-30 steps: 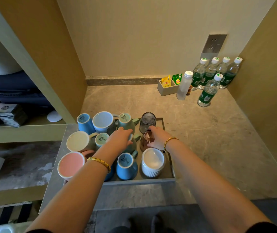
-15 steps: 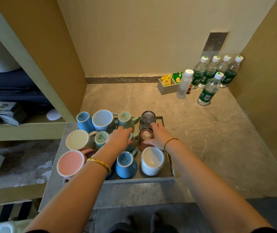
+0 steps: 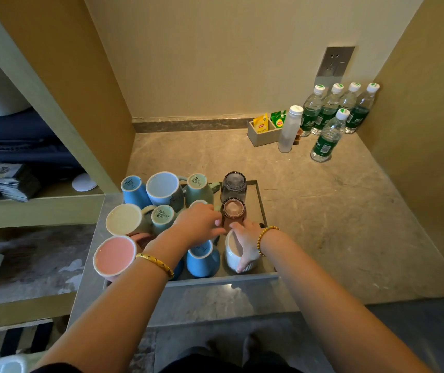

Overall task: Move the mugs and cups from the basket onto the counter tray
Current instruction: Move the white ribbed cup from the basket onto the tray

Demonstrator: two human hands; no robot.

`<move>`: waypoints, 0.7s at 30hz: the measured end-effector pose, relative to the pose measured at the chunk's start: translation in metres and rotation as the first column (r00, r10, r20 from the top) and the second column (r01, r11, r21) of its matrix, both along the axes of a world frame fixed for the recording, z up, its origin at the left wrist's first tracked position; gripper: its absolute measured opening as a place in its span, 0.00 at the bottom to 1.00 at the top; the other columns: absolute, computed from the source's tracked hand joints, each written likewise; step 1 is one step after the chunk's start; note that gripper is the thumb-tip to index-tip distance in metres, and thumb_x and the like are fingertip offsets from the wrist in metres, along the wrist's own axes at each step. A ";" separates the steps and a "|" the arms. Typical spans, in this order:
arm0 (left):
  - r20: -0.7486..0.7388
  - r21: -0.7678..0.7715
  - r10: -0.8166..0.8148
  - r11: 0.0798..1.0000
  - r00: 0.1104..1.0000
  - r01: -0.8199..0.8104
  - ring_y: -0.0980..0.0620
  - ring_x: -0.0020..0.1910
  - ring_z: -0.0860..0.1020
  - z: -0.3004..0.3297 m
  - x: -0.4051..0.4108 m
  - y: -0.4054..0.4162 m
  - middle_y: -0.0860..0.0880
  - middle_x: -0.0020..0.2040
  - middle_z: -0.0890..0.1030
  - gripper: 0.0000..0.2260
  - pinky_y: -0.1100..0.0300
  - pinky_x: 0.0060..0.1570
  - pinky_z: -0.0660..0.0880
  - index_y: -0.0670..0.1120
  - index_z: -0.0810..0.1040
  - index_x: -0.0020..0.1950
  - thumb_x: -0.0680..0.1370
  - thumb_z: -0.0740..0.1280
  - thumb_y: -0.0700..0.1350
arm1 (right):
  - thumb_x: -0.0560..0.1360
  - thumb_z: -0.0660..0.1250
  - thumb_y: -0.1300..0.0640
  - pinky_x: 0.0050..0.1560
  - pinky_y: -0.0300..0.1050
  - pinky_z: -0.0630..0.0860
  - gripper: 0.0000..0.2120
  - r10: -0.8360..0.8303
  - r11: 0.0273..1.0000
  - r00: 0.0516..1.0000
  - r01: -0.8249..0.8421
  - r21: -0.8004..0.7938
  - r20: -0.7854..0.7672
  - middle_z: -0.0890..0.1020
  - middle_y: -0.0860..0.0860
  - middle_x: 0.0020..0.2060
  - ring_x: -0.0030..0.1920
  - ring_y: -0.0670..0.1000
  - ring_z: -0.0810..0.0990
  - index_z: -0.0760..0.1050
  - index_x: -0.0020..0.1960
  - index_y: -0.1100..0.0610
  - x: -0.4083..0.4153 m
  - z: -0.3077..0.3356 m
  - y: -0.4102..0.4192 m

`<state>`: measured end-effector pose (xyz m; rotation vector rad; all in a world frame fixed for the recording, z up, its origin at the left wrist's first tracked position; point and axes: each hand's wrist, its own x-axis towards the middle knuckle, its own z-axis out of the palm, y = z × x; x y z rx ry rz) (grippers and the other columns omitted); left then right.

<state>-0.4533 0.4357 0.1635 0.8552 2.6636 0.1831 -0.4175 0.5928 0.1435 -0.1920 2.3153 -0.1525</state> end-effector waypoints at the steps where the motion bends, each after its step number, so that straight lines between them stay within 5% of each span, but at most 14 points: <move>1: 0.065 -0.034 -0.016 0.999 0.998 0.018 0.50 0.54 0.72 0.001 0.001 -0.003 0.48 0.53 0.74 0.15 0.52 0.52 0.74 0.49 0.77 0.55 0.75 0.65 0.57 | 0.61 0.77 0.44 0.67 0.60 0.65 0.51 -0.002 1.000 1.000 0.002 -0.009 -0.023 0.59 0.59 0.69 0.68 0.62 0.62 0.49 0.73 0.52 0.001 -0.001 -0.001; 7: 0.233 -0.033 -0.024 0.999 0.972 0.033 0.52 0.49 0.76 0.004 0.002 -0.016 0.49 0.53 0.80 0.14 0.58 0.50 0.74 0.47 0.77 0.54 0.75 0.67 0.54 | 0.62 0.76 0.45 0.64 0.56 0.69 0.46 -0.025 0.998 0.992 0.016 -0.067 -0.121 0.64 0.59 0.66 0.65 0.60 0.66 0.55 0.70 0.56 0.004 -0.004 -0.004; 13: 0.234 -0.057 -0.018 0.998 0.972 0.032 0.51 0.49 0.76 0.005 0.002 -0.015 0.49 0.51 0.80 0.12 0.57 0.50 0.75 0.47 0.77 0.53 0.75 0.67 0.53 | 0.62 0.76 0.43 0.65 0.56 0.69 0.48 -0.017 0.998 0.991 0.008 -0.064 -0.135 0.63 0.59 0.67 0.65 0.60 0.66 0.54 0.71 0.56 0.003 -0.003 -0.008; 17: 0.113 0.058 0.061 0.996 0.992 -0.068 0.50 0.49 0.77 0.005 0.000 -0.014 0.49 0.50 0.80 0.09 0.54 0.49 0.75 0.47 0.77 0.50 0.77 0.63 0.51 | 0.64 0.73 0.39 0.67 0.55 0.67 0.49 -0.070 0.987 0.994 0.056 -0.150 -0.087 0.63 0.57 0.71 0.68 0.59 0.65 0.52 0.74 0.56 0.001 0.005 -0.004; 19: 0.028 0.112 0.113 0.987 0.993 -0.116 0.49 0.51 0.76 0.006 -0.006 -0.012 0.48 0.51 0.78 0.08 0.54 0.49 0.74 0.47 0.76 0.51 0.78 0.61 0.49 | 0.68 0.67 0.36 0.58 0.50 0.72 0.41 -0.168 0.968 0.977 0.138 -0.211 -0.130 0.69 0.56 0.67 0.64 0.57 0.71 0.59 0.71 0.57 -0.009 0.017 0.003; 21: -0.020 0.131 0.161 0.979 0.987 -0.157 0.48 0.54 0.75 0.005 -0.013 -0.011 0.47 0.54 0.77 0.09 0.52 0.51 0.74 0.47 0.76 0.54 0.79 0.60 0.48 | 0.74 0.60 0.38 0.40 0.44 0.71 0.25 -0.250 0.956 0.928 0.192 -0.223 -0.276 0.77 0.53 0.51 0.49 0.54 0.76 0.68 0.59 0.57 -0.025 0.030 0.011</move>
